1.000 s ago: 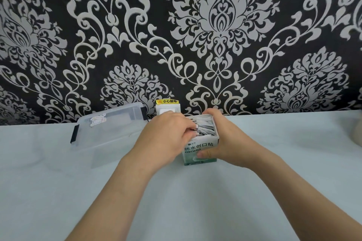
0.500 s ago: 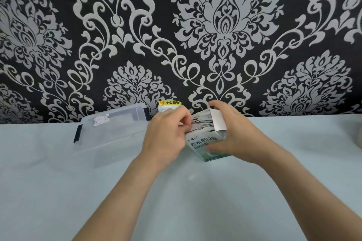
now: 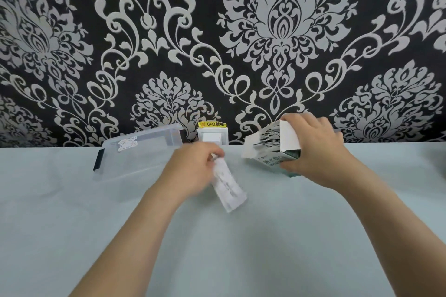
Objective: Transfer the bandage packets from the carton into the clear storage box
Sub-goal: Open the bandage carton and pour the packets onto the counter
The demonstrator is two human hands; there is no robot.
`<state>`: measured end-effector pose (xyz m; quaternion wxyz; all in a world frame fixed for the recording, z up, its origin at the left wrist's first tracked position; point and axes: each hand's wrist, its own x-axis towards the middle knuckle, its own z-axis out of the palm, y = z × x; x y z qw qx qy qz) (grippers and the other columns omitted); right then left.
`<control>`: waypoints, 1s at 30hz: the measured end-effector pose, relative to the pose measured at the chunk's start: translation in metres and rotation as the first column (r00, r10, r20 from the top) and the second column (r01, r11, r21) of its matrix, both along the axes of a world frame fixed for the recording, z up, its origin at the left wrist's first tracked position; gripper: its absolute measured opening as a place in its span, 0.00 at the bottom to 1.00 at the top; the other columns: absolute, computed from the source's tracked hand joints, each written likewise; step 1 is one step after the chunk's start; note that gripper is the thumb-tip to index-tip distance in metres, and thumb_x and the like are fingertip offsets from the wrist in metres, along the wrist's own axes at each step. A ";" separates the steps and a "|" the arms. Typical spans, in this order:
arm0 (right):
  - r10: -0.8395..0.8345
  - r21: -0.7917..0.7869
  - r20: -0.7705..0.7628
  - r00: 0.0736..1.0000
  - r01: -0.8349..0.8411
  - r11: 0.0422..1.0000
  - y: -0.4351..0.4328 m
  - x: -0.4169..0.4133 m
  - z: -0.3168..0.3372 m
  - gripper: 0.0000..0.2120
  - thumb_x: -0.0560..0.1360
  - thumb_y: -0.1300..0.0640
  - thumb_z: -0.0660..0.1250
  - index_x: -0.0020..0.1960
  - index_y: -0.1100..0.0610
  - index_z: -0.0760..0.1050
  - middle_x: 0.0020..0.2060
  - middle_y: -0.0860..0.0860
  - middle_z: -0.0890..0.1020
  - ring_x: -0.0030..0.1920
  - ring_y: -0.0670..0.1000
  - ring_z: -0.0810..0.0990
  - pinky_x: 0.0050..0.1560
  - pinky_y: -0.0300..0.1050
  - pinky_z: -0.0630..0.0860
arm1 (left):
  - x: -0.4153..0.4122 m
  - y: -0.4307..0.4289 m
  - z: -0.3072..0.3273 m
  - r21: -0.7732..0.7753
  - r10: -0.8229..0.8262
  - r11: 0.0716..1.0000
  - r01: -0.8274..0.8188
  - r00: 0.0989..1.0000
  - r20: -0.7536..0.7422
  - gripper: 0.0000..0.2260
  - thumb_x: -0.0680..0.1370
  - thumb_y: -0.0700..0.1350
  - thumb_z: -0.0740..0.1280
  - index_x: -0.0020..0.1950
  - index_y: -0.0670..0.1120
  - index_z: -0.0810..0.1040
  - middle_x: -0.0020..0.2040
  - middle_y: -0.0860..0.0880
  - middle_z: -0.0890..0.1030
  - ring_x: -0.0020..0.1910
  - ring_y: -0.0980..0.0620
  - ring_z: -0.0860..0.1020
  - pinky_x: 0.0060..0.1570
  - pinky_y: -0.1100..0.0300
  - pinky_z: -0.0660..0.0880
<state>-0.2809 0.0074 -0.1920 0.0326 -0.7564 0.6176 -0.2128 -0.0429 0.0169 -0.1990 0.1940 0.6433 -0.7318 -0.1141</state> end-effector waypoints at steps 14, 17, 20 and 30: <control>0.200 -0.137 0.045 0.979 -0.193 0.972 0.008 0.026 -0.012 0.34 0.66 0.50 0.76 0.68 0.41 0.63 0.65 0.40 0.64 0.59 0.47 0.60 0.53 0.50 0.62 | -0.021 -0.009 -0.018 -0.297 -0.269 0.926 0.233 0.960 -0.085 0.05 0.74 0.44 0.72 0.48 0.48 0.85 0.46 0.53 0.82 0.47 0.50 0.78 0.48 0.52 0.76; 0.235 -0.128 0.050 0.971 -0.227 0.965 0.008 0.026 -0.013 0.35 0.66 0.50 0.75 0.68 0.42 0.63 0.66 0.40 0.64 0.55 0.43 0.57 0.53 0.50 0.60 | -0.023 -0.010 -0.015 -0.325 -0.313 0.904 0.276 0.947 -0.066 0.05 0.73 0.44 0.72 0.47 0.46 0.86 0.46 0.51 0.83 0.48 0.49 0.77 0.49 0.55 0.73; 0.239 -0.117 0.090 0.967 -0.228 0.967 0.006 0.027 -0.010 0.38 0.66 0.53 0.76 0.70 0.41 0.62 0.65 0.40 0.64 0.55 0.43 0.56 0.55 0.49 0.59 | -0.026 -0.012 -0.015 -0.395 -0.330 0.874 0.283 0.942 -0.056 0.05 0.73 0.45 0.70 0.44 0.44 0.85 0.42 0.51 0.83 0.45 0.47 0.77 0.46 0.54 0.72; 0.102 -0.058 0.122 0.987 -0.095 0.994 -0.001 0.006 -0.005 0.36 0.66 0.55 0.77 0.68 0.42 0.63 0.65 0.42 0.63 0.61 0.51 0.59 0.55 0.54 0.65 | -0.011 -0.005 0.001 -0.633 -0.250 0.767 0.102 0.957 -0.149 0.12 0.78 0.44 0.58 0.48 0.42 0.80 0.38 0.53 0.80 0.34 0.56 0.77 0.35 0.63 0.72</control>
